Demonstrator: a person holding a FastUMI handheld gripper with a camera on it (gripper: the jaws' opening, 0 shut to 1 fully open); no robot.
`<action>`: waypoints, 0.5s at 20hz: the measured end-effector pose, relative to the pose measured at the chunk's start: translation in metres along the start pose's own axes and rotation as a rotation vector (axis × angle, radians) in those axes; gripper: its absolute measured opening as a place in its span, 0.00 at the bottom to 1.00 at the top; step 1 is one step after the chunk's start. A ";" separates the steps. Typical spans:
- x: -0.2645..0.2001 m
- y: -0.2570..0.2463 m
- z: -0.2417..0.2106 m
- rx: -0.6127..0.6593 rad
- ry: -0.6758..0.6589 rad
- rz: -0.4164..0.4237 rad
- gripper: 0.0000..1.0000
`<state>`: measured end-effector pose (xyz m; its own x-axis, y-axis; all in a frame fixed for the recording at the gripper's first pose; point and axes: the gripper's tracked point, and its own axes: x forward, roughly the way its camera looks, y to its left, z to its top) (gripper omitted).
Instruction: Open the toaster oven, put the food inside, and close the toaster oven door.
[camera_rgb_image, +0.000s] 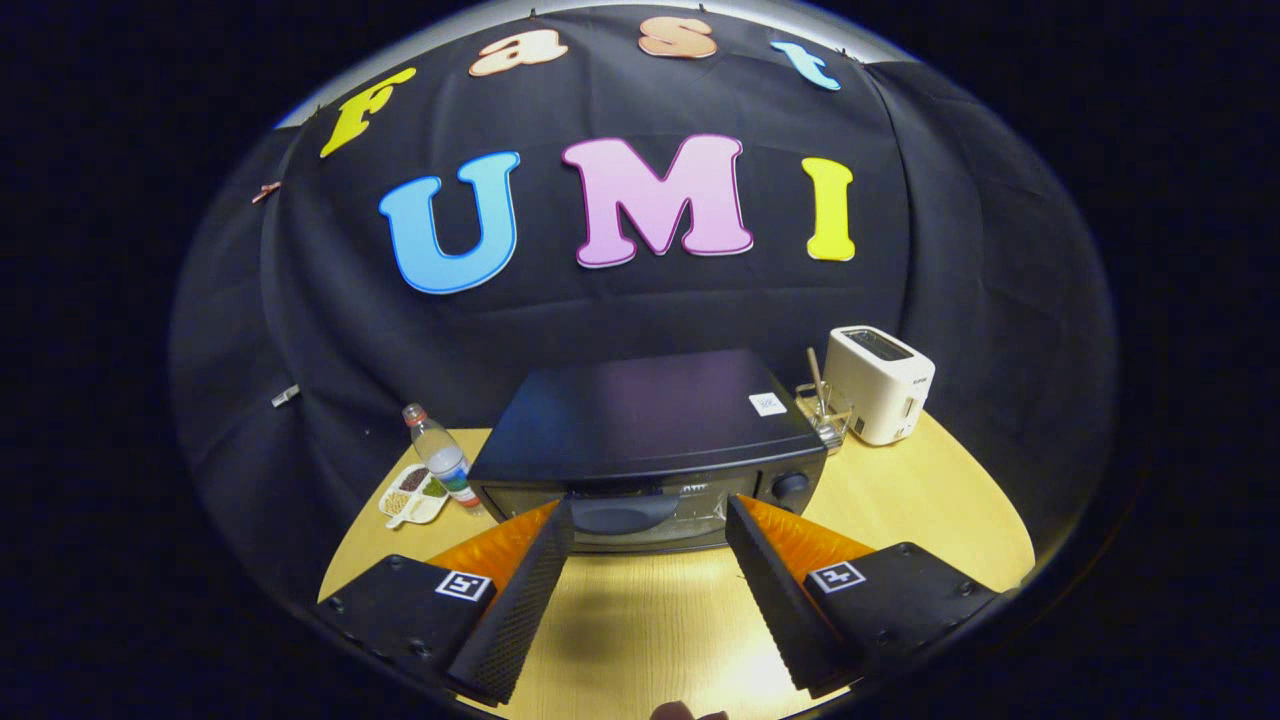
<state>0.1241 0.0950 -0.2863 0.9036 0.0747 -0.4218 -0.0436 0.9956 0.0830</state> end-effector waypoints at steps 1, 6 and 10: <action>-0.009 -0.004 0.011 0.002 -0.021 0.004 0.99; -0.074 -0.015 0.068 -0.005 -0.133 0.053 0.99; -0.126 -0.032 0.107 -0.049 -0.204 0.051 0.99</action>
<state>0.0570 0.0479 -0.1394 0.9671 0.1175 -0.2258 -0.1082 0.9927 0.0532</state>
